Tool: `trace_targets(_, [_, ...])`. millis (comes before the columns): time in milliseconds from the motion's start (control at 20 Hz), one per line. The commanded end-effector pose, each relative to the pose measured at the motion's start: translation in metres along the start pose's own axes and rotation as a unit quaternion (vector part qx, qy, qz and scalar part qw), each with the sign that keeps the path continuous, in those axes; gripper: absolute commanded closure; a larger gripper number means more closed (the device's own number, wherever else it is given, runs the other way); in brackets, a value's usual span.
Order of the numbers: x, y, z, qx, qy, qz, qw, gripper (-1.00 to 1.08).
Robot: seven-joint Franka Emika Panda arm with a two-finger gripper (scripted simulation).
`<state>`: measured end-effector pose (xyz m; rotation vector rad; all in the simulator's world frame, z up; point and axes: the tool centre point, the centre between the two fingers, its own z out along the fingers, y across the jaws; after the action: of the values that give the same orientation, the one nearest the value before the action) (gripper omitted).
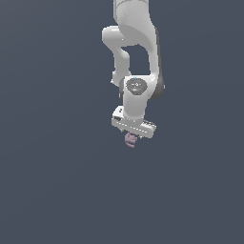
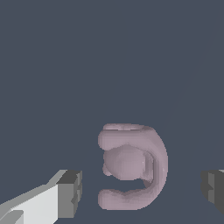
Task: Pick up the object and move it to a goal position.
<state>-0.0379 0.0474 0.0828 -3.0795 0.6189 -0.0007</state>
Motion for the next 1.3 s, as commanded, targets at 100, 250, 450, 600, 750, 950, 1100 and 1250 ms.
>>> trace_targets(100, [-0.001, 0.001, 0.02, 0.0, 0.0, 0.001, 1.0, -0.92])
trace_targets(250, [-0.001, 0.001, 0.033, 0.0, 0.0, 0.001, 1.0, -0.92])
trace_targets(450, [-0.001, 0.0, 0.042, 0.0, 0.0, 0.002, 1.0, -0.92])
trace_targets(600, [-0.001, 0.0, 0.043, 0.0, 0.0, 0.002, 1.0, 1.08])
trace_targets(750, [-0.001, 0.0, 0.043, 0.0, 0.0, 0.002, 1.0, 1.08])
trace_targets(950, [-0.001, 0.0, 0.043, 0.0, 0.0, 0.002, 1.0, 1.08])
trace_targets(1100, [-0.001, 0.0, 0.042, 0.0, 0.0, 0.002, 1.0, 1.08])
trace_targets(1250, [-0.001, 0.001, 0.04, 0.0, 0.0, 0.002, 1.0, 1.08])
